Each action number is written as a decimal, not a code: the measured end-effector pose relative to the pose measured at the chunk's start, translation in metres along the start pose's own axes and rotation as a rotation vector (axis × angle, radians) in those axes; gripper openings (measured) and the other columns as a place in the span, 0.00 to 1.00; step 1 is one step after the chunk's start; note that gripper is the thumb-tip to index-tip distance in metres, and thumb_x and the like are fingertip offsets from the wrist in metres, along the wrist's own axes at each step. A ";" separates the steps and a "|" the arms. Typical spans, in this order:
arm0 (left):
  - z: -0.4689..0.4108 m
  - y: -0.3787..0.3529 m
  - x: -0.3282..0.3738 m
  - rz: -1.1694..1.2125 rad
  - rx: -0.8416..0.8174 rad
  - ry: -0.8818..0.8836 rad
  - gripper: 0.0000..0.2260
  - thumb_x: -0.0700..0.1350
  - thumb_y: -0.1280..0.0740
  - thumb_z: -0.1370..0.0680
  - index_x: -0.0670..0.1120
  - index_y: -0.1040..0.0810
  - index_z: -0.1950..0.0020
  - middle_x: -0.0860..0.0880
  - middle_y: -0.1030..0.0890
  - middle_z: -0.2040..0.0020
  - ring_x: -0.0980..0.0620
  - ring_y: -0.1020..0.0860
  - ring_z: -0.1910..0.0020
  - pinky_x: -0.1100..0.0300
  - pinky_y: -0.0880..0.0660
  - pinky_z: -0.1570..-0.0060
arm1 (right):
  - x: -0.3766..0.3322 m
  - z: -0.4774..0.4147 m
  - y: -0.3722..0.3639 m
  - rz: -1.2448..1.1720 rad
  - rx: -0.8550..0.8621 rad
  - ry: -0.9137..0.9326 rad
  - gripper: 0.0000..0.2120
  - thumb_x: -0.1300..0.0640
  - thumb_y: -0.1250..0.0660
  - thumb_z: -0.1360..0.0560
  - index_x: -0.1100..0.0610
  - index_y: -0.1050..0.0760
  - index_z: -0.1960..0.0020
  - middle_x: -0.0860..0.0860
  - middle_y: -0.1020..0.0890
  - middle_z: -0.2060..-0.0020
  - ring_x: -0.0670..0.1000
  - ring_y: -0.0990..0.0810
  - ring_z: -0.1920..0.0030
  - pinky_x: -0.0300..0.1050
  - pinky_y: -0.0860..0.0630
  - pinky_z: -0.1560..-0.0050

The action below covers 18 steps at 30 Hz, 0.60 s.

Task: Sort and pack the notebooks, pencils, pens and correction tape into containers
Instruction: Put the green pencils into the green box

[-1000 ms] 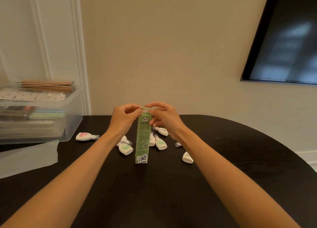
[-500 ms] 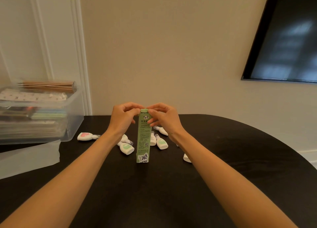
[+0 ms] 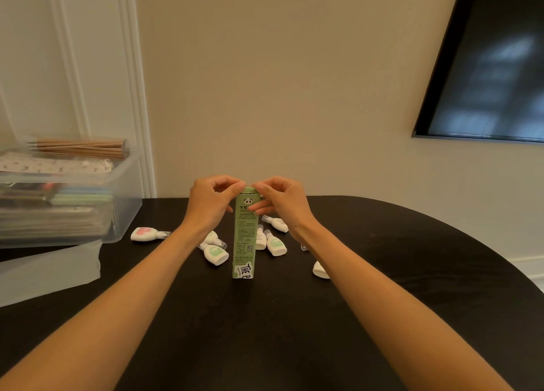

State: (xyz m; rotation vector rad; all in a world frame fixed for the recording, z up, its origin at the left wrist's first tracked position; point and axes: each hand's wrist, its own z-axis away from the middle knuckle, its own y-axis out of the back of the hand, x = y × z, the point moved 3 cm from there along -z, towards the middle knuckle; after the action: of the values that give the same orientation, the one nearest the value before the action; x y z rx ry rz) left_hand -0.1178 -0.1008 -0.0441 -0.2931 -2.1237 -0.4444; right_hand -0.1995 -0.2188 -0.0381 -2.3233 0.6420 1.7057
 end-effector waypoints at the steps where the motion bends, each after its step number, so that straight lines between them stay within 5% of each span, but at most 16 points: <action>1: -0.001 0.000 -0.001 -0.006 0.002 0.001 0.03 0.42 0.33 0.24 0.45 0.20 0.55 0.52 0.20 0.60 0.56 0.22 0.61 0.67 0.25 0.69 | 0.000 0.000 0.000 -0.007 -0.006 -0.005 0.05 0.62 0.37 0.23 0.61 0.25 0.57 0.55 0.18 0.64 0.45 0.18 0.72 0.34 0.21 0.68; 18: 0.000 -0.001 0.005 -0.287 -0.054 -0.236 0.05 0.40 0.33 0.24 0.41 0.19 0.52 0.51 0.21 0.58 0.55 0.23 0.60 0.64 0.23 0.65 | -0.003 0.004 0.003 -0.135 0.007 -0.046 0.05 0.66 0.39 0.23 0.61 0.26 0.55 0.56 0.20 0.61 0.48 0.17 0.70 0.37 0.19 0.65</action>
State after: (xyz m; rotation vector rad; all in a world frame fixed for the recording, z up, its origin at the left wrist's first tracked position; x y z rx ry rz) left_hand -0.1205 -0.1011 -0.0405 -0.0722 -2.3993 -0.6617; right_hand -0.2049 -0.2188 -0.0368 -2.2597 0.4706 1.6881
